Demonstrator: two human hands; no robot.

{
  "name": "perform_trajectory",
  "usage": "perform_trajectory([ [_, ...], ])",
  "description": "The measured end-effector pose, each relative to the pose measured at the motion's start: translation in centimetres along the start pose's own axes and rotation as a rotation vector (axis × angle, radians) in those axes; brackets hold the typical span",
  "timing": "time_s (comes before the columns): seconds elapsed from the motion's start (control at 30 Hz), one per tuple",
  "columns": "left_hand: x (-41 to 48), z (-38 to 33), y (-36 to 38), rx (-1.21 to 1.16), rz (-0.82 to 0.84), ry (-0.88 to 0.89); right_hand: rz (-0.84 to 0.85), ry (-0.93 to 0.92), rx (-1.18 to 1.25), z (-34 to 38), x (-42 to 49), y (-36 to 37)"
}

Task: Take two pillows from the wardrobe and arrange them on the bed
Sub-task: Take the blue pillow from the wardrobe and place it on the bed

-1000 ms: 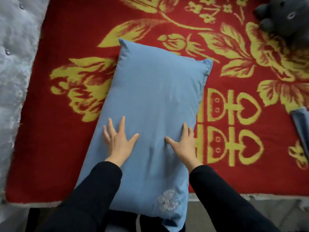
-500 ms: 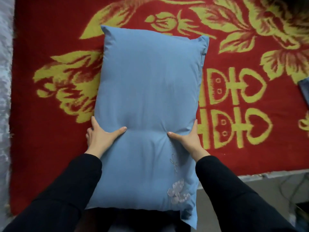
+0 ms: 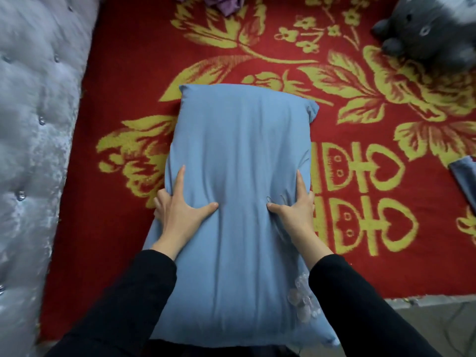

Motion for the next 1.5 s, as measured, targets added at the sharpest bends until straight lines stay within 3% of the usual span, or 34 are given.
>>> perform_trajectory([
  [0.33,10.2,-5.5,-11.8,-0.01,-0.181,0.028,0.066,-0.174,0.029,15.7,4.7,5.2],
  [0.5,19.5,-7.9,-17.0,0.008,-0.203,0.116,0.098,-0.309,0.061,23.4,11.1,9.8],
  [0.73,34.9,-12.7,-24.2,0.082,-0.429,0.326,0.119,-0.546,0.076,34.6,22.1,17.2],
  [0.83,41.6,-12.2,-25.4,0.205,-0.49,0.322,0.123,-0.654,0.029,37.5,26.7,20.6],
  [0.9,44.4,-8.8,-22.3,0.285,-0.451,0.184,0.18,-0.668,-0.149,36.1,28.9,24.4],
  [0.97,44.8,-3.5,-16.5,0.307,-0.334,0.046,0.348,-0.66,-0.31,31.6,29.3,29.3],
  [1.07,43.3,2.6,-8.7,0.466,-0.255,0.052,0.524,-0.739,-0.572,23.9,28.0,34.5],
  [1.17,43.7,4.1,-6.6,0.553,-0.293,0.144,0.403,-0.866,-0.689,21.5,28.7,35.1],
  [1.4,41.6,3.8,-7.4,0.531,-0.105,0.095,0.367,-0.787,-0.81,22.1,26.8,33.5],
  [1.5,37.6,2.4,-8.3,0.431,-0.11,0.108,0.345,-0.788,-0.831,22.8,23.9,30.9],
])
Point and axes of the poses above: each hand's wrist, its own x-axis towards the middle knuckle, its own y-axis out of the palm, z = x × y, the point moved 6 cm from there along x, towards the middle knuckle
